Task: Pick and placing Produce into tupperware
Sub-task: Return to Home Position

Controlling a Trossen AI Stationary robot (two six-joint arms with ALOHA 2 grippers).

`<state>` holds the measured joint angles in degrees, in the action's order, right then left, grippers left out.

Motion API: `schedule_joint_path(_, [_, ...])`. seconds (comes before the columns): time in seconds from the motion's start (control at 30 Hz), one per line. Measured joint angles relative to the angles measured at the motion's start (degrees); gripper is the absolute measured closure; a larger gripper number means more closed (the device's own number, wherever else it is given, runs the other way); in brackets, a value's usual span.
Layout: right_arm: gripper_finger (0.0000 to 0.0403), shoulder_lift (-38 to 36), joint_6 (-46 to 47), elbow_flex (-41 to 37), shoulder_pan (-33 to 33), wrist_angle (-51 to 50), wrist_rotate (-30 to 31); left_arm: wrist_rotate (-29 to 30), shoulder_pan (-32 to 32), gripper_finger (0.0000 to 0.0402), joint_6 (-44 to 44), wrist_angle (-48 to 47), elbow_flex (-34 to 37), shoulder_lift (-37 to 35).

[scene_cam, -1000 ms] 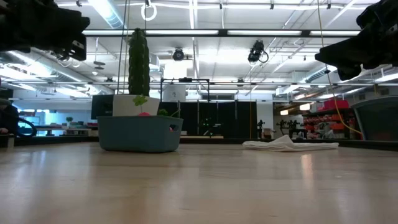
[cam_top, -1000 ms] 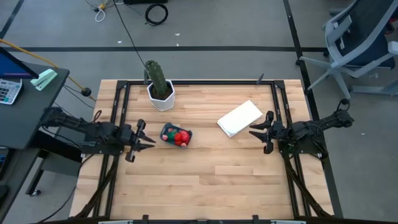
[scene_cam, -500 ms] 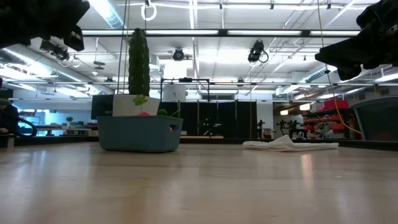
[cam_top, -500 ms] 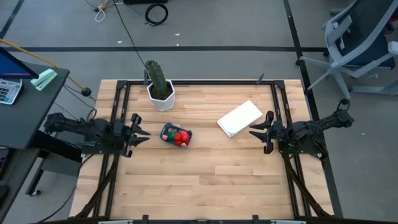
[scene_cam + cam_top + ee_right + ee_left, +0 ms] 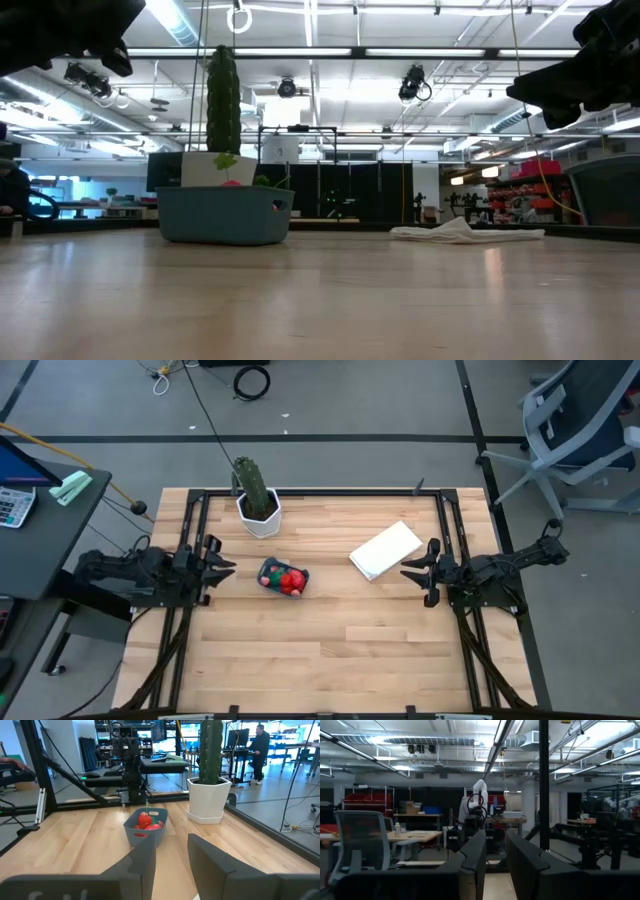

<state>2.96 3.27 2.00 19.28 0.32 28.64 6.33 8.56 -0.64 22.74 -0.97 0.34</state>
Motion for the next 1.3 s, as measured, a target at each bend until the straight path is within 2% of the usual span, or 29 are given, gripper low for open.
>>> schedule_joint_path(1.3, [0.0282, 0.0, 0.0, -0.02, -0.01, 0.02, 0.0, 0.02, -1.16, 0.0325, 0.0, 0.07, 0.0, -0.04])
